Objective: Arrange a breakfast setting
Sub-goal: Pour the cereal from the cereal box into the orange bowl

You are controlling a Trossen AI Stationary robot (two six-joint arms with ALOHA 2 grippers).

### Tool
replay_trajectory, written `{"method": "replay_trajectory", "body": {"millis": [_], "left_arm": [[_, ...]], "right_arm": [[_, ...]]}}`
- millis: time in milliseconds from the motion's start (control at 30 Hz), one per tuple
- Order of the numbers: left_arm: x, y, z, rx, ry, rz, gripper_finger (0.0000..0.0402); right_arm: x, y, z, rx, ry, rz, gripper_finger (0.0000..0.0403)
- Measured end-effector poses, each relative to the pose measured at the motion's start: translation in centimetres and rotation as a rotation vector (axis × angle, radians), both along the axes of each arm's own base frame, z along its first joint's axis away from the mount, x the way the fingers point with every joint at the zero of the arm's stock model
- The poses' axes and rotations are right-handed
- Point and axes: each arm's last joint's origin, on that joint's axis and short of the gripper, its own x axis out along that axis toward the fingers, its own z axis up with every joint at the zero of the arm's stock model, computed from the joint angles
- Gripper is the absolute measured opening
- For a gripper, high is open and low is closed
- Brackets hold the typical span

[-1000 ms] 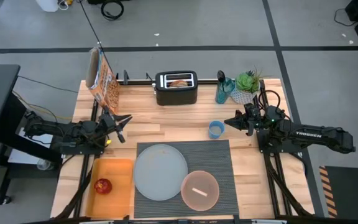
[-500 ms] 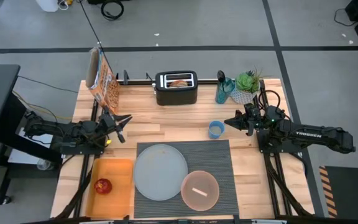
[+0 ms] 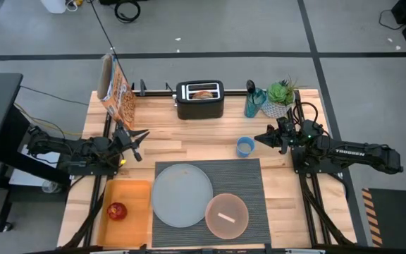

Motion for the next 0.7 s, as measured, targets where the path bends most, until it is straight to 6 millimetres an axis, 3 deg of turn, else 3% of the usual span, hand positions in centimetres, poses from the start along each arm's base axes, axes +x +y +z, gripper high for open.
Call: {"method": "replay_trajectory", "body": {"millis": [300,433,567,700], "left_arm": [[0.0,0.0,0.0,-0.02,-0.014,-0.003,0.005],[0.1,-0.2,0.4,-0.259,-0.191,-0.079,0.005],[0.1,-0.2,1.0,-0.467,-0.372,-0.098,0.005],[0.0,-0.2,2.0,-0.818,-0.667,-0.133,0.005]], "right_arm": [[0.0,0.0,0.0,-0.002,0.0,-0.003,0.0016],[-0.1,-0.4,0.2,-0.011,-0.026,-0.144,0.0016],[-0.4,-1.0,1.2,0.133,-0.161,-0.343,0.0016],[-0.7,-1.2,2.0,0.242,-0.282,-0.434,0.0016]]}}
